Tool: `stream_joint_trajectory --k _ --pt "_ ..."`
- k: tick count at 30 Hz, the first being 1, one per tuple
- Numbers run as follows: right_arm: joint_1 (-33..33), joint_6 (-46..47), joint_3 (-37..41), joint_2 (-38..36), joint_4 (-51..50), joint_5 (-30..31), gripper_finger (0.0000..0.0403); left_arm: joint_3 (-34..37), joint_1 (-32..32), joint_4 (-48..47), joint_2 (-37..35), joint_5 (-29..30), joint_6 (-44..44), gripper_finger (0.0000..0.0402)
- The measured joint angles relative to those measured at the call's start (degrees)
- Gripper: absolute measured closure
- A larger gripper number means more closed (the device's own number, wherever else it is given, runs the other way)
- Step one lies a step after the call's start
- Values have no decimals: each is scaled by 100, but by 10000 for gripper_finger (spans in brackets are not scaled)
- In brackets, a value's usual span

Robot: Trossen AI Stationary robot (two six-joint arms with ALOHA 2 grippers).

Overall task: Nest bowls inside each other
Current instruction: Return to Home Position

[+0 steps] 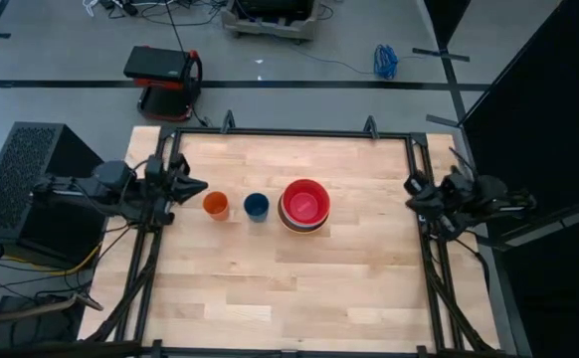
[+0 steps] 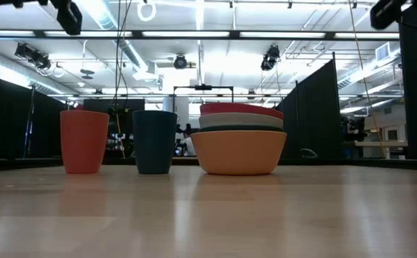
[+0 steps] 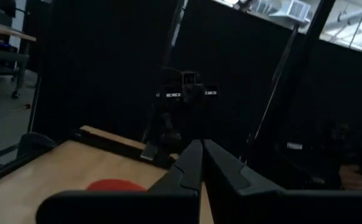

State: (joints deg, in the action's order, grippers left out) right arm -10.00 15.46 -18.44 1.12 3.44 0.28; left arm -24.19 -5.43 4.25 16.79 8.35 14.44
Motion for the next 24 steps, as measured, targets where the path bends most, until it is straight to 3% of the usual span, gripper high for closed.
stream_joint_trajectory --k 4,11,16,24 --pt "0 -224 175 -34 -338 12 403 305 0 100 -8 -89 -227 402" --pt "0 -1697 175 -32 -936 750 403 909 0 715 -5 -97 -969 402" --pt "5 -1742 195 -32 -1350 850 403 1163 7 995 -5 -96 -1004 402" --pt "77 -1646 666 -33 -995 859 403 1626 7 1414 -4 -64 -1042 402"
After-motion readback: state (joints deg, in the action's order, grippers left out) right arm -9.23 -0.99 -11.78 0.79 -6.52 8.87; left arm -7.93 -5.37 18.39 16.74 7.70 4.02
